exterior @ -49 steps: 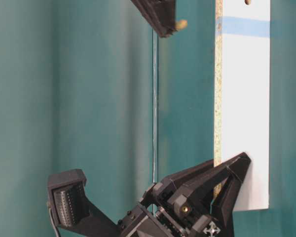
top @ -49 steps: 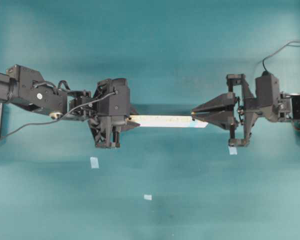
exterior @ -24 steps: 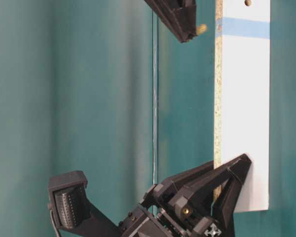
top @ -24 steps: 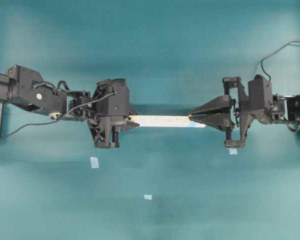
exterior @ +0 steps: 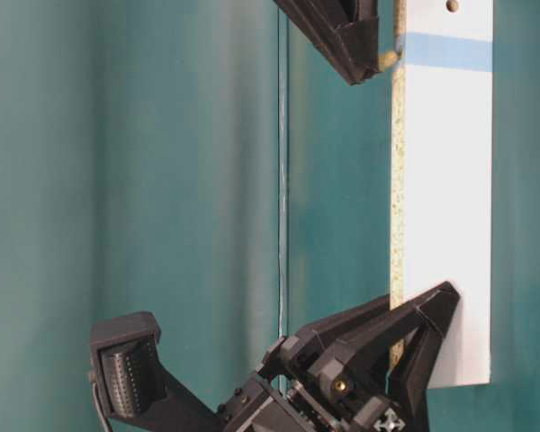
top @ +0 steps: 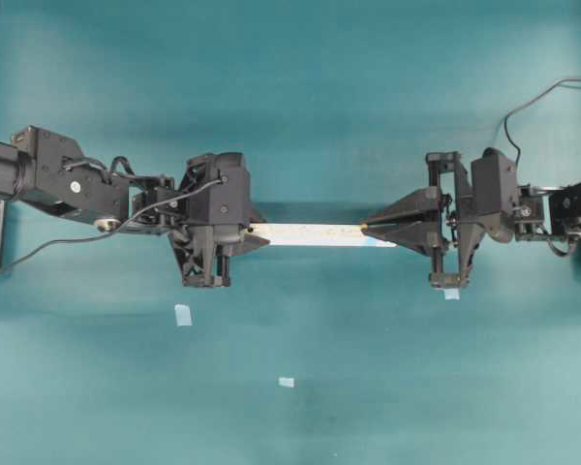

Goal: Insert the rod into the hole on the wooden board.
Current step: 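Push the peg into the board's end hole with the right gripper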

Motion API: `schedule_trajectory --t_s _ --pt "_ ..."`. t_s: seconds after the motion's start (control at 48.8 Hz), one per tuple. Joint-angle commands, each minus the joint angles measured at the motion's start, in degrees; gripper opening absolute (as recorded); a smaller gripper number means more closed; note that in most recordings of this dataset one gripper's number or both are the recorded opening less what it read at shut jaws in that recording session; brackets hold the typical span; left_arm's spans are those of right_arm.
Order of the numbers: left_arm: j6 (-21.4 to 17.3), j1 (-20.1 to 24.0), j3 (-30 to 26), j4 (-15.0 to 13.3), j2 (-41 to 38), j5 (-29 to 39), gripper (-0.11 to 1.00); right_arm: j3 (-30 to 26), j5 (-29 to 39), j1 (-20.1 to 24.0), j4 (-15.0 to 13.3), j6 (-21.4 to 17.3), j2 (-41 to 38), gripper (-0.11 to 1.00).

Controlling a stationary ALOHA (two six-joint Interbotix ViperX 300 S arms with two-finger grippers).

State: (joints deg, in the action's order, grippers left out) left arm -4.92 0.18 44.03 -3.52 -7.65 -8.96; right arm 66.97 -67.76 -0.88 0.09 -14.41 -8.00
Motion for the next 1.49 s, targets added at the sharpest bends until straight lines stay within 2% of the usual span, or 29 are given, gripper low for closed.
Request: schedule_trajectory --t_s 0.0,0.43,0.901,1.475 --pt "-0.26 -0.09 -0.18 0.09 0.70 0.18 0.32 0.09 -0.53 0.09 0.18 0.09 0.53 0.10" --pt "-0.26 -0.09 -0.18 0.09 0.70 0.18 0.32 0.79 -0.53 0.00 0.70 0.35 0.53 0.10" --pt "-0.18 -0.09 -0.18 0.18 0.79 0.09 0.32 -1.32 -0.53 0.09 0.70 0.70 -1.49 0.10" --pt "-0.09 -0.09 0.18 0.18 0.79 0.18 0.32 2.02 -0.97 0.18 0.97 0.70 -0.35 0.10"
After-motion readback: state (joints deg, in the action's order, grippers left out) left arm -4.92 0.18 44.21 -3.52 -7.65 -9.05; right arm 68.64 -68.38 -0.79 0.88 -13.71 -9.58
